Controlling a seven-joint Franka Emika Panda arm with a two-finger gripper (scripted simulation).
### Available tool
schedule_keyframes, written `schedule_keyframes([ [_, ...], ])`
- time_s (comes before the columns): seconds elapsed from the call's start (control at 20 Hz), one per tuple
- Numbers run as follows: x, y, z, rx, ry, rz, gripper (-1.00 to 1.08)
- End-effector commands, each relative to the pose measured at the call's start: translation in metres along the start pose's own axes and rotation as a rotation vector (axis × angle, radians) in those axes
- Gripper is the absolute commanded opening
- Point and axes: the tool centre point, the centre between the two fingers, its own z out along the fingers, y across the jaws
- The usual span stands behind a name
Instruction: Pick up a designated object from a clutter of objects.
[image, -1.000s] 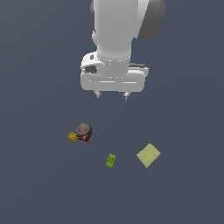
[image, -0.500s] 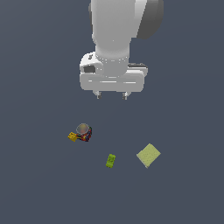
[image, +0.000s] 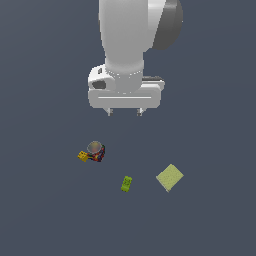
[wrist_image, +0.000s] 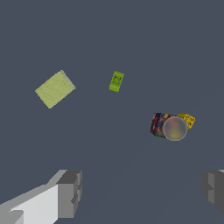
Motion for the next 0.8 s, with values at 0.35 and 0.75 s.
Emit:
schedule_keyframes([
  [0.35,0.012,0.024,0.026,0.005,0.003,-0.127,1.0],
  [0.75,0.022,0.053,0.057,0.009,0.008,-0.276,1.0],
])
